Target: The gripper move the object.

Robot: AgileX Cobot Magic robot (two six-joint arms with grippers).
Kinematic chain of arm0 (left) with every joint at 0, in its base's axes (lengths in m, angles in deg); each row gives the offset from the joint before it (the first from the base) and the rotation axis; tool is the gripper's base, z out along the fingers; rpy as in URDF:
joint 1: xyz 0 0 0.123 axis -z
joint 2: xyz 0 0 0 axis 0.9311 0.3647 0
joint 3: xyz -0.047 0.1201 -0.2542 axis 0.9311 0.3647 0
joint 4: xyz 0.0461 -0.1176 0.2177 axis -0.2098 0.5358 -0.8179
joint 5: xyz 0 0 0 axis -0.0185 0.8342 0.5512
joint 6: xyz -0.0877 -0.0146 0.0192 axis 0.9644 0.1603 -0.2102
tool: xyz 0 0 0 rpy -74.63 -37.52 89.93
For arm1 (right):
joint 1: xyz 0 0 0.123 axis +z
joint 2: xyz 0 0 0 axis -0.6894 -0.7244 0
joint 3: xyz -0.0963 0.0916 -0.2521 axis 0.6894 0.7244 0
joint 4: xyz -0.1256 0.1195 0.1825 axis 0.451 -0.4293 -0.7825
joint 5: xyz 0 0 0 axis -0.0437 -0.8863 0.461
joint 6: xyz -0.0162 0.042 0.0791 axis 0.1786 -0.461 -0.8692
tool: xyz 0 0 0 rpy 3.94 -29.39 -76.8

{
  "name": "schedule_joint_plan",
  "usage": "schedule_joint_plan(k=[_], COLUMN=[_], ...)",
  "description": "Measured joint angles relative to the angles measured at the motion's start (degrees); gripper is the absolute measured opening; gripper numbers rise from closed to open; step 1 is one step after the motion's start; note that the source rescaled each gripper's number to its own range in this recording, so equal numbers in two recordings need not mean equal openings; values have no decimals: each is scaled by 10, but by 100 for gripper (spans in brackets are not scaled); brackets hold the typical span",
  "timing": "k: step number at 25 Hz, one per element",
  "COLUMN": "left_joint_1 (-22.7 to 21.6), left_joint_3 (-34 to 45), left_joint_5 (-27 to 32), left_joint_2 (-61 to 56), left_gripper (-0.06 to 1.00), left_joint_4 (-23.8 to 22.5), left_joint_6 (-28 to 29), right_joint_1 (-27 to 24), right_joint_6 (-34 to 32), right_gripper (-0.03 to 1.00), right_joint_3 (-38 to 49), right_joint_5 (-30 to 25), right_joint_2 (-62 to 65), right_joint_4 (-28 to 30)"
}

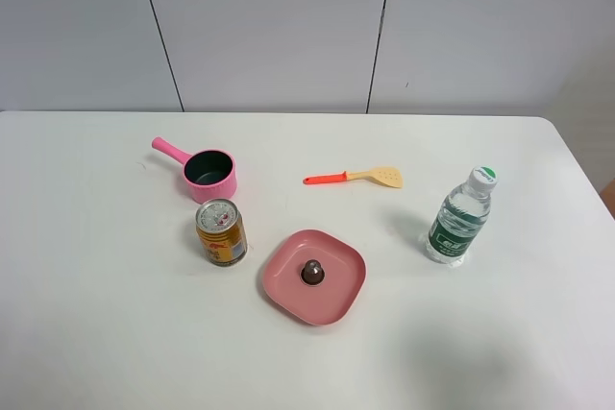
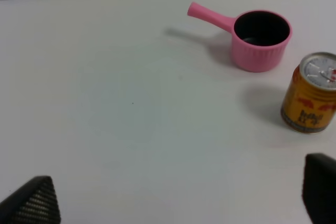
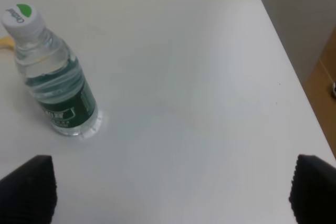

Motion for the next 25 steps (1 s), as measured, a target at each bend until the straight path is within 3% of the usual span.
schedule_joint_plan(k=[7,10,16,25], left_joint_1=[0,0,0,0], left_joint_3=[0,0,0,0], left_joint_5=[0,0,0,0], left_joint_2=[0,0,0,0], left_gripper=[100,100,100,100], left_joint_4=[0,0,0,1], left_joint_6=[0,0,0,0], right_joint_1=[0,0,0,34], right_joint_6=[53,56,53,42], right_gripper=[84,84,99,100], right_joint_3=[1,1,1,2], right_joint_5=[0,0,0,0], right_joint_2=[1,1,1,1], right_joint_4=[-39,-43,-37,-27])
